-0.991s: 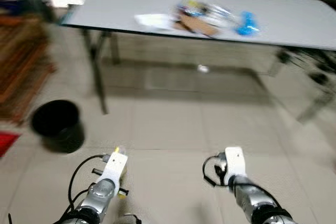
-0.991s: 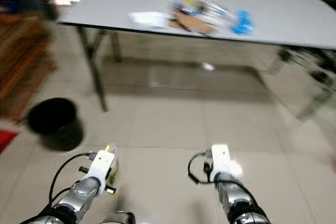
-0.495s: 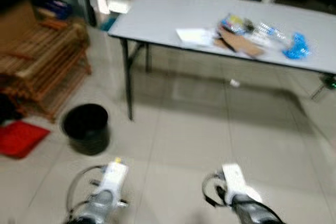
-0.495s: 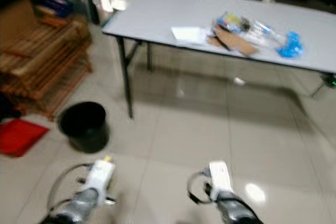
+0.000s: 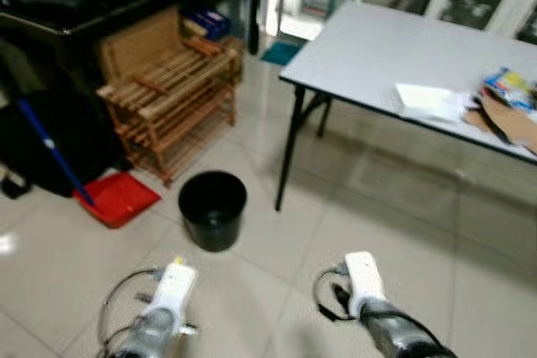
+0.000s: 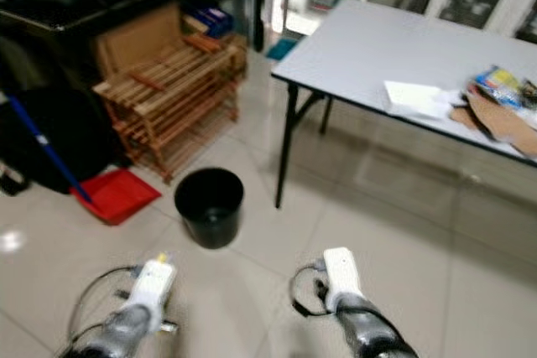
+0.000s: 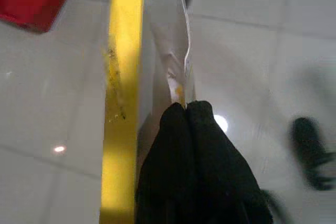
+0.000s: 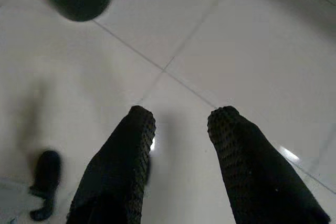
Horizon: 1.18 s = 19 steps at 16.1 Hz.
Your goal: Picking trash to rubbish bin
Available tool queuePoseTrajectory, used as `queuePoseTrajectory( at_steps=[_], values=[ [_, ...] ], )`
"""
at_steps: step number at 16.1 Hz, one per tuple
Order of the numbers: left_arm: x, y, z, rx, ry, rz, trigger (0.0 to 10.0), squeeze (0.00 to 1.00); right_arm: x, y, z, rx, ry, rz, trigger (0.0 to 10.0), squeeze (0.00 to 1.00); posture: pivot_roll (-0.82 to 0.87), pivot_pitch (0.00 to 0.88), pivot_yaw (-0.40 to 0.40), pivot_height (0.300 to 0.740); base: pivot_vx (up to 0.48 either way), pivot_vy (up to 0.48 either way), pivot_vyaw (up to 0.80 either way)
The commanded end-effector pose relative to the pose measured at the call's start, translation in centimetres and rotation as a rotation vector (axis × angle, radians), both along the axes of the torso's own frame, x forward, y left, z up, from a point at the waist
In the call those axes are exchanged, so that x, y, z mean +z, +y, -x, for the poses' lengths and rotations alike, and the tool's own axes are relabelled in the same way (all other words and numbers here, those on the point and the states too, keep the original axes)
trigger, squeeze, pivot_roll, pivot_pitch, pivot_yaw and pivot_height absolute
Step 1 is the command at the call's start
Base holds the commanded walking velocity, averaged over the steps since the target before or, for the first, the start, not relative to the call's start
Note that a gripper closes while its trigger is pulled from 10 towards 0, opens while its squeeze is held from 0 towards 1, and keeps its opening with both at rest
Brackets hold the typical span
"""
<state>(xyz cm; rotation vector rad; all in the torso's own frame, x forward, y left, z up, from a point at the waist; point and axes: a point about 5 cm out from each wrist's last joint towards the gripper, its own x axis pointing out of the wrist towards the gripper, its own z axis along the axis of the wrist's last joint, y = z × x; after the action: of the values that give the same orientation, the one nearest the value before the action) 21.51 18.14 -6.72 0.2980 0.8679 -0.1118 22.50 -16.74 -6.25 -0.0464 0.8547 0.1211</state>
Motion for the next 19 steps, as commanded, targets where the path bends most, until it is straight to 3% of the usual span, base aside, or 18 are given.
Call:
queuePoseTrajectory(
  at_steps=[1, 8, 19],
  values=[
    [0.3, 0.5, -0.4, 0.002, -0.016, -0.011, 10.0, 0.00, 0.5, 0.3, -0.7, -0.013, -0.033, -0.025, 10.0, 0.00, -0.03, 0.067, -0.086, 0.740, 0.360, 0.000, 0.00],
    [0.9, 0.7, -1.3, 0.012, -0.050, -0.016, 10.0, 0.00, 0.7, 0.8, -1.1, -0.001, -0.041, -0.040, 10.0, 0.00, -0.03, 0.070, -0.084, 0.740, 0.343, 0.000, 0.00],
    [0.9, 0.7, -1.3, 0.000, -0.050, -0.015, 10.0, 0.00, 0.5, 1.4, -0.8, 0.018, -0.051, -0.048, 10.0, 0.00, -0.03, 0.038, -0.081, 0.740, 0.320, 0.000, 0.00]
  ],
)
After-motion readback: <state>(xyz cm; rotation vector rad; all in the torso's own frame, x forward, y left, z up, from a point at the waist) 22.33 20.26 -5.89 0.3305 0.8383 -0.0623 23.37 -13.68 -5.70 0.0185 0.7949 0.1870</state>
